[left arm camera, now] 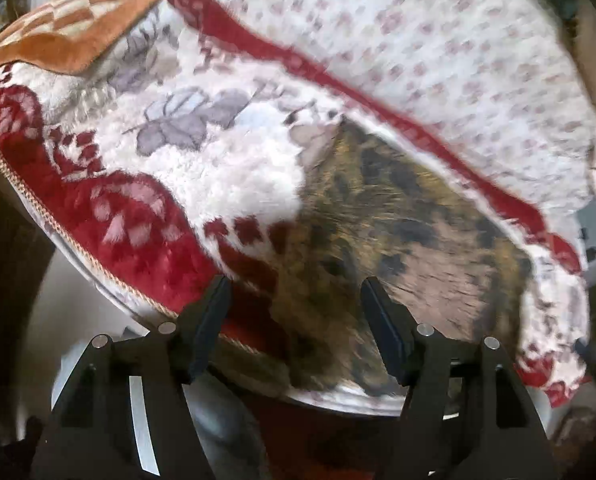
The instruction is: Fold small clothes
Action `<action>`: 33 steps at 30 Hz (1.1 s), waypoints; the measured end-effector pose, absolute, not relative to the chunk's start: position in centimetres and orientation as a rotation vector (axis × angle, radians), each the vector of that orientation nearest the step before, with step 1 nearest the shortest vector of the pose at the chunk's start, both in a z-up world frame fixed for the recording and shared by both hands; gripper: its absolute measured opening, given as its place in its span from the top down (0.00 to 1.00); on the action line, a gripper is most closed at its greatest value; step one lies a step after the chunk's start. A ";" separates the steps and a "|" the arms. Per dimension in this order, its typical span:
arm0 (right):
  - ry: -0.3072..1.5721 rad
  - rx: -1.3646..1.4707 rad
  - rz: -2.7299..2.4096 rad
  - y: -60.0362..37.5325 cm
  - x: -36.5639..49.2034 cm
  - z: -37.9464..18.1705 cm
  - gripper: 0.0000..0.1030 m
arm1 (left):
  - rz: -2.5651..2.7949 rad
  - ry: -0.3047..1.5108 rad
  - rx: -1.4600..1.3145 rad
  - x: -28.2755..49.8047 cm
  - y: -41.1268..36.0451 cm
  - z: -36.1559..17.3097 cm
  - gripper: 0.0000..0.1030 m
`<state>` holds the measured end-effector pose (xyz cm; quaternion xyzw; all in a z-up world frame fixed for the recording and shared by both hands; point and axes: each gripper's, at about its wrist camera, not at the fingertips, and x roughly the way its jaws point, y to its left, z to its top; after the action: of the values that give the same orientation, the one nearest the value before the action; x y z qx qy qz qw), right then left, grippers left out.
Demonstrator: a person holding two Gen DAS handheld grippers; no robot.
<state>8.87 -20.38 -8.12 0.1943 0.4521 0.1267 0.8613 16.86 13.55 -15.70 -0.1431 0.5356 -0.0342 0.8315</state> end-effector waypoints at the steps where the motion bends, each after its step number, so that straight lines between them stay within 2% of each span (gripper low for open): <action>1: 0.951 0.415 0.318 -19.5 10.3 -8.0 0.17 | -0.099 1.162 -0.309 17.6 13.5 -16.8 0.34; 5: 1.048 0.428 0.497 -13.7 17.4 -9.7 0.17 | -0.119 1.244 -0.371 18.6 12.8 -21.1 0.36; 7: 1.109 0.455 0.534 -12.1 20.0 -11.0 0.17 | -0.168 1.293 -0.463 18.3 12.9 -22.8 0.44; 8: 1.145 0.464 0.547 -11.4 21.5 -11.9 0.17 | -0.179 1.301 -0.472 18.2 12.9 -23.0 0.52; 10: 1.213 0.483 0.582 -9.6 24.0 -13.3 0.17 | -0.193 1.294 -0.466 18.1 13.0 -22.9 0.60; 11: 1.238 0.476 0.597 -8.8 24.7 -13.8 0.17 | -0.198 1.293 -0.479 18.2 13.2 -23.1 0.73; 13: 1.295 0.442 0.593 -6.5 26.7 -14.8 0.17 | -0.232 1.292 -0.575 18.1 14.4 -23.4 0.88; 14: 1.321 0.428 0.593 -5.5 27.4 -15.2 0.17 | -0.268 1.289 -0.635 18.0 14.9 -23.4 0.91; 19: 1.466 0.224 0.563 1.2 30.1 -16.9 0.21 | -0.331 1.176 -0.670 16.6 15.3 -21.6 0.92; 24: 1.563 -0.019 0.490 6.8 32.5 -19.9 0.43 | -0.329 1.162 -0.673 16.6 15.3 -21.2 0.92; 28: 1.643 -0.132 0.438 8.9 33.7 -23.1 0.46 | -0.333 1.172 -0.743 16.5 16.4 -21.7 0.92; 32: 1.638 -0.199 0.397 10.2 33.8 -23.6 0.42 | -0.339 1.166 -0.748 16.2 17.2 -21.9 0.92; 33: 1.614 -0.278 0.376 10.9 33.4 -23.8 0.51 | -0.335 1.162 -0.729 16.1 17.0 -21.7 0.92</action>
<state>33.38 10.88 -23.78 -0.1230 0.7154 0.1664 0.6673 16.15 17.02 -21.73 -0.3349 0.5340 -0.1541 0.7609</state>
